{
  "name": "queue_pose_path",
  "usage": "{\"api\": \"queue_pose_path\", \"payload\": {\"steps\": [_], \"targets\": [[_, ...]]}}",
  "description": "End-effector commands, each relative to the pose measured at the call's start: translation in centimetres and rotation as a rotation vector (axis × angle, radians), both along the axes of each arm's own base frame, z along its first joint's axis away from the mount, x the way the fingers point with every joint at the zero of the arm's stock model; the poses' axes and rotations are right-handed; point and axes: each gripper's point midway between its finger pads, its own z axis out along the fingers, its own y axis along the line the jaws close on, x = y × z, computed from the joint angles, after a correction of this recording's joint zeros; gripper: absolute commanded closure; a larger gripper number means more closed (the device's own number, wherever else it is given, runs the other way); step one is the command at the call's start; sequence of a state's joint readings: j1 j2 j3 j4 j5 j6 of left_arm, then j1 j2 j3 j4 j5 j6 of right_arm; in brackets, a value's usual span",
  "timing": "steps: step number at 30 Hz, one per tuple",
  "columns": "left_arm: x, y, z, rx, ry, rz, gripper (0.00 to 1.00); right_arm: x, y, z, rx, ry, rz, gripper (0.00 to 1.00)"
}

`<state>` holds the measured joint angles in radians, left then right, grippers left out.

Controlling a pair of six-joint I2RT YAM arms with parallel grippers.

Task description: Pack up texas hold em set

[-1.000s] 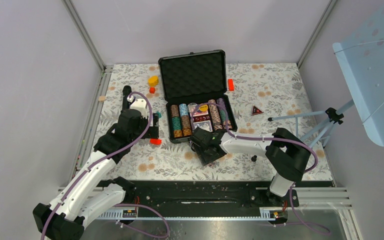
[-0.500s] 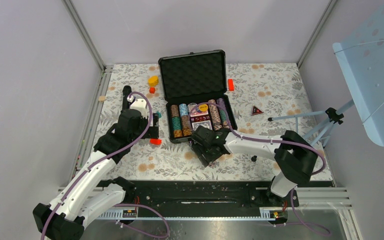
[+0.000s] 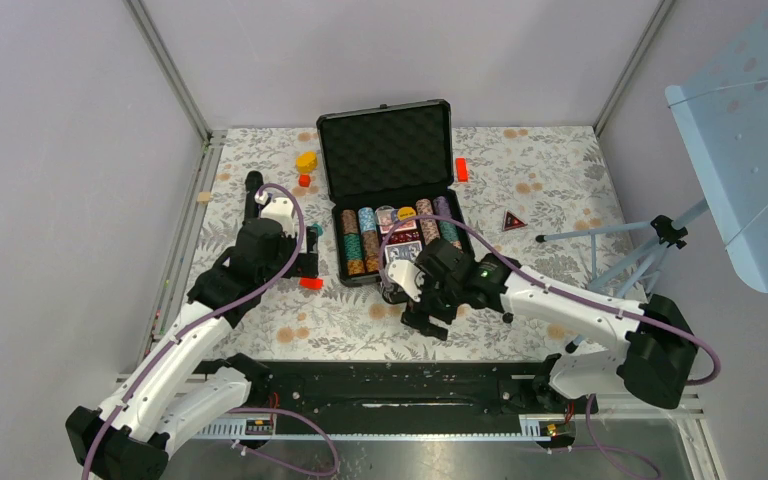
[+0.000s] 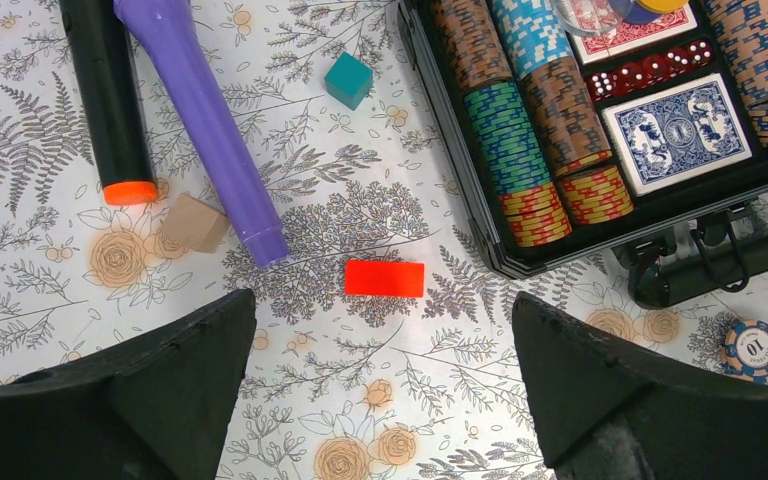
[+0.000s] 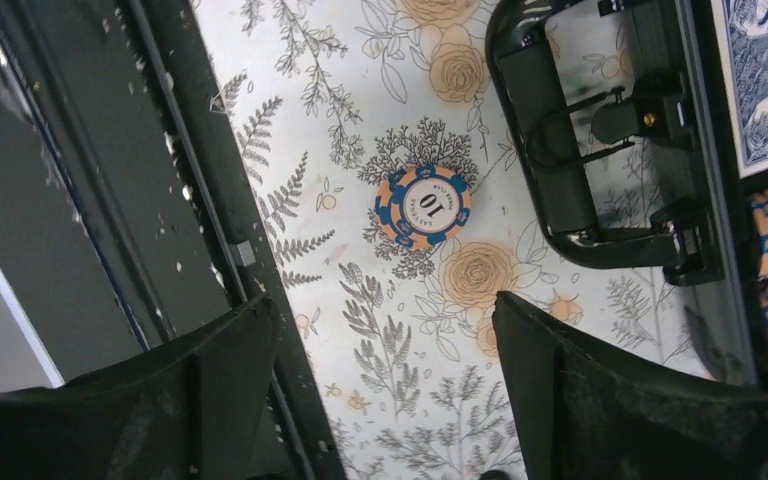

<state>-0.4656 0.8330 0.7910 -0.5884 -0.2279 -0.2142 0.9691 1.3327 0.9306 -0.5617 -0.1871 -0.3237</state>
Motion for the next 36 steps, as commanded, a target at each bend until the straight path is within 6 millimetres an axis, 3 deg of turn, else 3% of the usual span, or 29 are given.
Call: {"api": "queue_pose_path", "payload": {"steps": [1, 6, 17, 24, 36], "targets": [[0.4, -0.7, 1.2, -0.044, -0.047, -0.02, 0.01, -0.6, -1.3, 0.8, 0.035, -0.036, 0.296, 0.14], [0.4, -0.7, 1.5, -0.051, -0.056, -0.022, 0.01, -0.1, -3.0, -0.3, -0.035, -0.036, 0.427, 0.12], [0.3, -0.6, 1.7, -0.051, -0.064, -0.015, 0.01, 2.0, -1.0, -4.4, -0.04, -0.08, 0.479, 0.15], [0.4, -0.6, 1.6, -0.049, -0.062, -0.016, 0.01, 2.8, -0.5, -4.9, -0.038, -0.11, 0.49, 0.14], [0.3, -0.6, 1.8, -0.052, -0.069, -0.018, 0.01, 2.2, 0.4, -5.8, -0.088, -0.095, 0.575, 0.18]]}}
